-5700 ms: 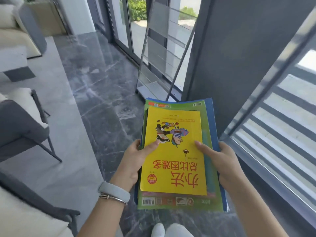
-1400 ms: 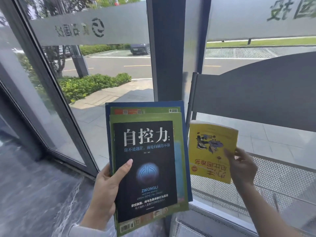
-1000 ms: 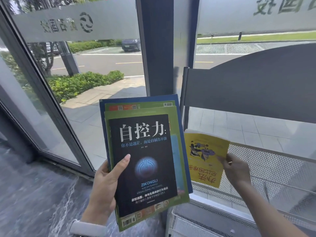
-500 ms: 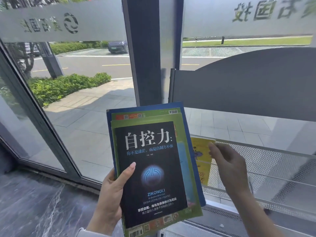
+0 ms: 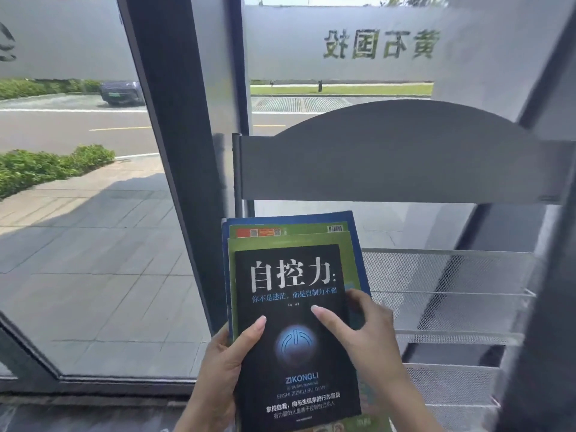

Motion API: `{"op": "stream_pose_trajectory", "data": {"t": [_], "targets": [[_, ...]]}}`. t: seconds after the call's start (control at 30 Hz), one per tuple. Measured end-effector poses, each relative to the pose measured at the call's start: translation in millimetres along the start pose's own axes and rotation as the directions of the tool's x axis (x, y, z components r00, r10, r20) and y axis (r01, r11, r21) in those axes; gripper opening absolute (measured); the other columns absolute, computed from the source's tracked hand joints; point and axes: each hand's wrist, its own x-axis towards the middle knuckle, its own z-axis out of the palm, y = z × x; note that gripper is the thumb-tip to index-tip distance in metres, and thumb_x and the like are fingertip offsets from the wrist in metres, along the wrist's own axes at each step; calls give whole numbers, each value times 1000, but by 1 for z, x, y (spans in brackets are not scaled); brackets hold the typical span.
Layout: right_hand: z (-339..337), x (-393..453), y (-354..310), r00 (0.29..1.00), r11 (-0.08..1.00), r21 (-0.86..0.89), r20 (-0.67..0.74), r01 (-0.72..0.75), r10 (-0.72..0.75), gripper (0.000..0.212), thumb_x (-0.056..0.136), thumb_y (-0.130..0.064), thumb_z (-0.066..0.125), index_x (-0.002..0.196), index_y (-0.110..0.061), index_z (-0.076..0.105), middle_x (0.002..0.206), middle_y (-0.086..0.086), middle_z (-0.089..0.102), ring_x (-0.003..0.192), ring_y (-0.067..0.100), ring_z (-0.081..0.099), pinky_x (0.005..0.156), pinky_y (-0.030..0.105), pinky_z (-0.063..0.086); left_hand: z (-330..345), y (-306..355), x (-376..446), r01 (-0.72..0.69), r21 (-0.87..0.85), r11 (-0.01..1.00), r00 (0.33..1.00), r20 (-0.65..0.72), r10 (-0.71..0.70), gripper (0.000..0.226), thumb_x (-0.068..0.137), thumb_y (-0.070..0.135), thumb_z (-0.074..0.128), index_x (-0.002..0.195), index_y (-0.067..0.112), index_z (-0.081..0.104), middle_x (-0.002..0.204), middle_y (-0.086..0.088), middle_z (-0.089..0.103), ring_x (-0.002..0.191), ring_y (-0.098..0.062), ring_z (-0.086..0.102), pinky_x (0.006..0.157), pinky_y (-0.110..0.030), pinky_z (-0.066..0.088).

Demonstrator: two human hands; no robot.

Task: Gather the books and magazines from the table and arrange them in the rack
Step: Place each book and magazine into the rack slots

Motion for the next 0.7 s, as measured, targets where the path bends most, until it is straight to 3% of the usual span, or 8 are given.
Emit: {"op": "stream_pose_trajectory", "data": {"t": [0.13,0.23,0.33,0.47,0.6,0.7], "targets": [[-12,10,10,993,994,47,69,-100,96,53,47,-69,71,88,-36,67,110,2,56,105,16,56,93,35,48,7,-8,2,42,25,999,999,27,-43,36,62,18,74,96,7,70,98,-21,72,89,-38,68,79,-47,54],[-23,13,7,994,970,236,104,-59,35,25,64,-44,75,81,-26,73,90,4,73,92,24,67,84,35,54,10,-14,6,51,59,997,999,-22,-49,36,57,21,74,90,7,72,94,-21,73,84,-37,69,86,-52,50],[-31,18,5,994,931,361,108,-54,16,10,74,-26,71,82,-19,71,83,-1,75,84,20,70,77,32,54,12,-15,10,22,95,995,995,-96,-13,29,54,21,75,79,6,71,83,-22,73,68,-32,69,79,-51,53],[-52,42,8,987,832,538,142,-136,69,8,80,-20,64,88,-17,65,84,-1,75,78,17,71,65,31,54,17,-13,10,-21,92,996,983,-179,38,27,64,19,72,87,7,66,67,-12,74,53,-25,68,47,-32,56],[-87,72,3,997,847,531,71,-18,-23,13,84,-25,59,95,-18,61,89,-2,75,83,17,70,72,34,56,30,0,10,-133,61,989,957,-253,144,27,62,22,69,85,8,66,71,-11,75,58,-25,70,50,-38,58],[-114,98,-1,990,843,526,19,111,-142,11,89,-25,54,97,-17,57,92,-1,72,81,12,69,66,27,58,37,7,6,-284,119,951,892,-331,307,44,45,37,81,78,12,69,69,-5,75,58,-19,70,48,-32,56]]}}
